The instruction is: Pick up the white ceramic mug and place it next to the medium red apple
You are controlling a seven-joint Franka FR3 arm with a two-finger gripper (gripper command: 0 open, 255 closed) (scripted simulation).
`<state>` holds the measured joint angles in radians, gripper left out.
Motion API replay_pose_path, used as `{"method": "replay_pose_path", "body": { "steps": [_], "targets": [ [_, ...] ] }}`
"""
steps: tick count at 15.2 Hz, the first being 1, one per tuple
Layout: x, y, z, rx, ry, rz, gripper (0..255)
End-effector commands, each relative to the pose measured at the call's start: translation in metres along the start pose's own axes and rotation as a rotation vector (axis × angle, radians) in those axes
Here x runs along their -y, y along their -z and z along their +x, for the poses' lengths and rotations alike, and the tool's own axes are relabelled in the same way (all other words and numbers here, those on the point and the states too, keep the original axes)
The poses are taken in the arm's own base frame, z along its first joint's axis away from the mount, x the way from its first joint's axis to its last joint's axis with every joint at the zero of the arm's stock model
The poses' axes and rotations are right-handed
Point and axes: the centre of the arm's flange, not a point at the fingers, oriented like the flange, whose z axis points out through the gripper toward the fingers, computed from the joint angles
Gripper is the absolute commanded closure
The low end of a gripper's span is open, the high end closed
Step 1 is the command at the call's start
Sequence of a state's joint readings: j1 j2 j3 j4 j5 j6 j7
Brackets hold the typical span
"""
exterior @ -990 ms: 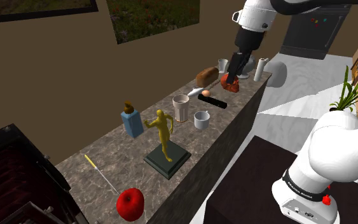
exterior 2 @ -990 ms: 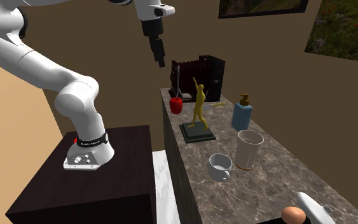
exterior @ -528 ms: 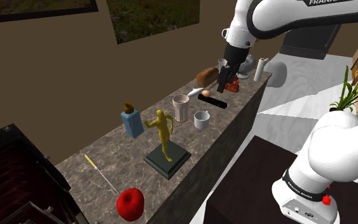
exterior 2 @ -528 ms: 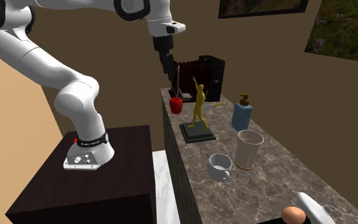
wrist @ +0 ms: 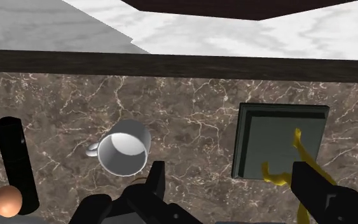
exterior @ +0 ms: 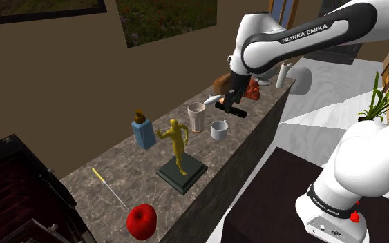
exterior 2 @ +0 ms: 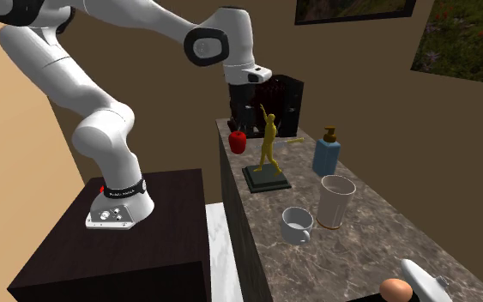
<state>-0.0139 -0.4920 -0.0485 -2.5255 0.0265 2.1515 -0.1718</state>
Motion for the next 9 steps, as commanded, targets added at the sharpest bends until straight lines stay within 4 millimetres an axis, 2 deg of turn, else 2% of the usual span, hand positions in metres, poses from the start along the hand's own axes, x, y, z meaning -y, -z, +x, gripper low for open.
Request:
{"method": "replay_pose_path", "body": {
  "steps": [1, 9],
  "targets": [
    [-0.008, -0.021, 0.01, 0.003, -0.006, -0.008, 0],
    [-0.04, -0.113, 0.052, 0.022, -0.029, -0.037, 0]
  ]
}}
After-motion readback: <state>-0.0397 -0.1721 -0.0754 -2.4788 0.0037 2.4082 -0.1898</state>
